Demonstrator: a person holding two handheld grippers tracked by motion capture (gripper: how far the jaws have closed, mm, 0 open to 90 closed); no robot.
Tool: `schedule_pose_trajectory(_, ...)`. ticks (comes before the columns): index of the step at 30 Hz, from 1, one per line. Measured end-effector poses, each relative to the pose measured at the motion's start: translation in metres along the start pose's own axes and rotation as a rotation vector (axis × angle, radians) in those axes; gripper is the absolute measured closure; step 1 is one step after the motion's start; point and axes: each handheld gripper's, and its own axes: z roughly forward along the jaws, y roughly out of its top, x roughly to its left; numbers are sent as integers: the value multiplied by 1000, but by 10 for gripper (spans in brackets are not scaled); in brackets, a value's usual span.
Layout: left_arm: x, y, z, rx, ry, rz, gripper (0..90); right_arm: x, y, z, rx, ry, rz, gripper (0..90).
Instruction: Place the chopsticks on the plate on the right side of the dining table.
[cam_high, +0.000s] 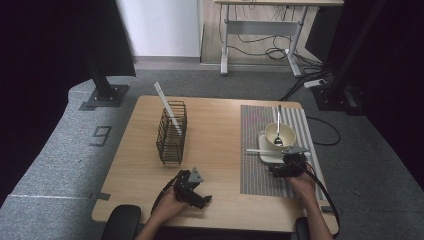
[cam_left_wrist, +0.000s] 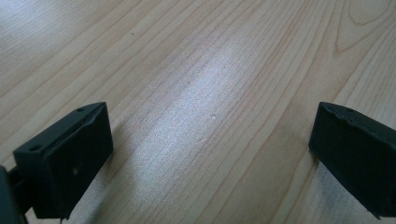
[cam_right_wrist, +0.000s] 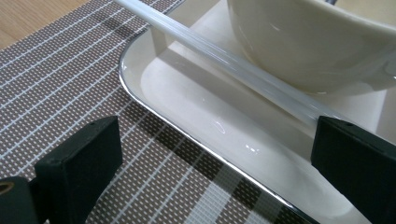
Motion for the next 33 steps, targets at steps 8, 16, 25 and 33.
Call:
schedule_pose_trajectory(8, 0, 0, 0, 0, 0, 0, 0, -5, -4, -2, 3, -16, 3, 20)
schedule_pose_trajectory(16, -1, 0, 0, -1, 2, 1, 0, -11, -4, -12, -22, -13, 33, 22)
schedule_pose_trajectory(25, -1, 0, 0, 0, -1, 1, 0, -47, -21, -38, -84, -134, 163, 62)
schedule_pose_trajectory(33, 0, 0, 0, 1, -5, -1, 0, -63, -31, -39, -102, -222, 212, 126)
